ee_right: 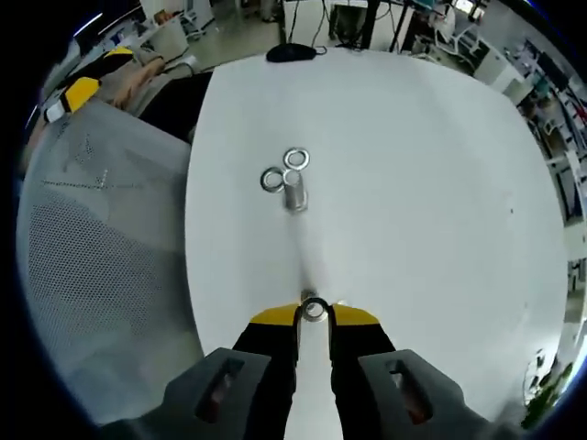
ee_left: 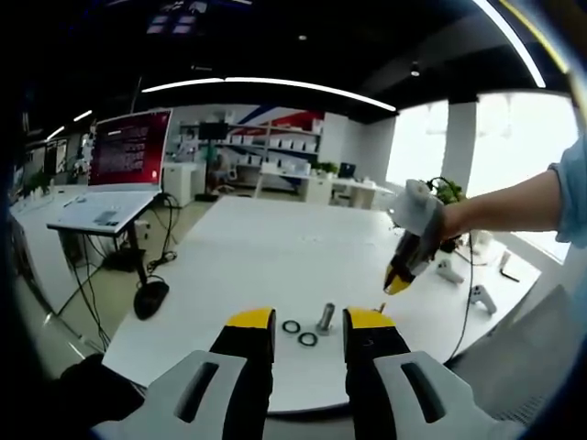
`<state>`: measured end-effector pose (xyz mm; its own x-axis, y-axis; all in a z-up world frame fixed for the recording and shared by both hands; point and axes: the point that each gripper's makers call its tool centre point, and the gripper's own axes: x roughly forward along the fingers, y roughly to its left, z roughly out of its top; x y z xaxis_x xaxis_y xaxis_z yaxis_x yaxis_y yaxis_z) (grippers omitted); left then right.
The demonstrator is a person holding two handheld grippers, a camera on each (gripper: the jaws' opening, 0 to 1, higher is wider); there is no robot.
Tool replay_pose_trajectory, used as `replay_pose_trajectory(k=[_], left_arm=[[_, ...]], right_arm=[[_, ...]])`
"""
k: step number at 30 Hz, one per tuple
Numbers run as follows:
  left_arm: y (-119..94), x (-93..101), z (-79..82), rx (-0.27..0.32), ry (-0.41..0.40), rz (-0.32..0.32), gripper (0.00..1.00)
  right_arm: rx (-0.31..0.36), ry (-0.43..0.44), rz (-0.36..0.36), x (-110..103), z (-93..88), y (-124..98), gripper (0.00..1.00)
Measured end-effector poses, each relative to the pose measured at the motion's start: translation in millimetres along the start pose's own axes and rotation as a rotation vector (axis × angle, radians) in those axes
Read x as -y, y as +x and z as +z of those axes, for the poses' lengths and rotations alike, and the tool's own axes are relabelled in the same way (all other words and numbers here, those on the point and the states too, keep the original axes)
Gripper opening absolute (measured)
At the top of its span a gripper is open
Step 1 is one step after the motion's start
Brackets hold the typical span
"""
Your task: Place the washer onto the threaded stud by aligning its center hole with the stud, sliding it down to the base, and recovering from edge contact or off-axis alignment until the washer reaches the visible bottom stop.
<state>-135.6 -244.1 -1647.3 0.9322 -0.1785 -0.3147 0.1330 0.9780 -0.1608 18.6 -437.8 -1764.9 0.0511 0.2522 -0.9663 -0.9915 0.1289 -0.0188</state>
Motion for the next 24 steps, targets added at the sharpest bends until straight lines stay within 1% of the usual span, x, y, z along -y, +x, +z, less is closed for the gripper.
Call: replay_pose_trajectory(k=[4,11,21,24], left_arm=[[-0.1,0.2,-0.3,-0.001,0.001,-0.001,0.27],[0.0,0.5,-0.6,-0.004,0.002,-0.004,0.27],[-0.2,0.8,-0.8,-0.005,0.003,-0.005,0.27],[-0.4,0.9,-1.0,-0.005,0.004,-0.006,0.27]], right_arm=[[-0.004,0.001,-0.006,2.5,-2.7,-1.9,0.13],[-0.001,0.008,-0.002,-2.9,-2.6,-1.8,0.13],[-0.002,0.014,0.008,-5.8,4.0,1.7,0.13],[-0.006,0.001,0.005,-6.8,5.6,2.0,0.13]])
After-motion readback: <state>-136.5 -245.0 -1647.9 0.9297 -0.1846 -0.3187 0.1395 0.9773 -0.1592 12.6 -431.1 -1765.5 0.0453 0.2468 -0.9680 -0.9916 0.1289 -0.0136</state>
